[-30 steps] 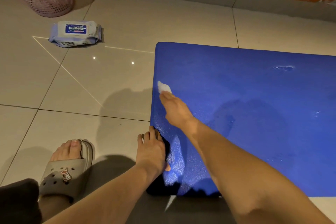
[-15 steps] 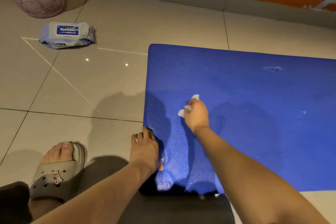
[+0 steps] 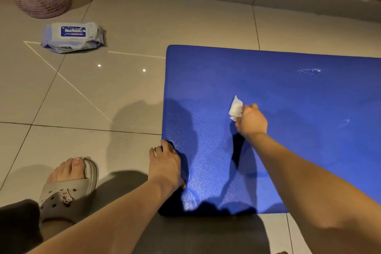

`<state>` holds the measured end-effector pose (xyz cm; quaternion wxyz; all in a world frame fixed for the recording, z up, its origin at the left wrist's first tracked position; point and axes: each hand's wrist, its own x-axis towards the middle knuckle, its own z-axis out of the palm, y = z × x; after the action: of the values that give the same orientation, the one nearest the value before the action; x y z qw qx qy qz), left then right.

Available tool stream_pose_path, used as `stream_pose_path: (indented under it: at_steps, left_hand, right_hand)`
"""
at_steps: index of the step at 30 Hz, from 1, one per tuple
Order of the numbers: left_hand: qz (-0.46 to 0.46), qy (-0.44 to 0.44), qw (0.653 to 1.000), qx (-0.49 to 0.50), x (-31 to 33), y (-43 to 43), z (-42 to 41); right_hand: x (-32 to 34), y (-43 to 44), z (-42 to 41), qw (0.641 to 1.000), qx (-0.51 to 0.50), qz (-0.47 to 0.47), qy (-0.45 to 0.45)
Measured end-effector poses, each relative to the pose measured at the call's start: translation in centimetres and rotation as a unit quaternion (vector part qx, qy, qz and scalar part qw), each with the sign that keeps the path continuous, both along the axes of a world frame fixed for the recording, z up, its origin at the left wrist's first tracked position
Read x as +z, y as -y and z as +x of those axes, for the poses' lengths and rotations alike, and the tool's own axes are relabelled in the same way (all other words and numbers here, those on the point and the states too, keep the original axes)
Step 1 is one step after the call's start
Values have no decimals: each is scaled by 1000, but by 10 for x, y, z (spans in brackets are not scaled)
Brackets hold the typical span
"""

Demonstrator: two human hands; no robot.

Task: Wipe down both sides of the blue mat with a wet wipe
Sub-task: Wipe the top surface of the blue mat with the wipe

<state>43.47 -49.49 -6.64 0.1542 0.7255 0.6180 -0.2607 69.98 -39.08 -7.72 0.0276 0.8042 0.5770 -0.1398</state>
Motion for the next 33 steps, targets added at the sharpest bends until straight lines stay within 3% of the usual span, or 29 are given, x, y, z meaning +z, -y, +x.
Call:
stream_pose_path:
  at_steps: [4, 9, 14, 19, 21, 24, 26, 29, 33]
  left_hand:
    - [5, -3, 1000, -1, 0, 0, 1]
    - [15, -7, 1000, -4, -3, 0, 1]
    - [-11, -5, 1000, 1, 5, 0, 0]
    - [-40, -7, 999, -8, 20, -2, -2]
    - [-40, -17, 999, -21, 21, -5, 2]
    - [-38, -31, 998, -44, 21, -10, 2]
    - [-13, -32, 997, -70, 26, -18, 1]
    - [60, 8, 995, -84, 34, -43, 13]
    - [47, 58, 995, -62, 21, -69, 37]
  right_hand:
    - [-2, -7, -19, 996, 60, 27, -58]
    - [3, -1, -76, 986, 161, 12, -36]
    - [25, 19, -99, 981, 167, -95, -24]
    - [51, 28, -96, 946, 218, -240, 2]
    - [48, 28, -95, 957, 210, -203, 5]
    - [36, 27, -93, 977, 200, -73, 17]
    - [28, 28, -86, 982, 185, -28, -39]
    - [23, 20, -70, 976, 192, -22, -98]
    - [15, 6, -67, 978, 202, -3, -51]
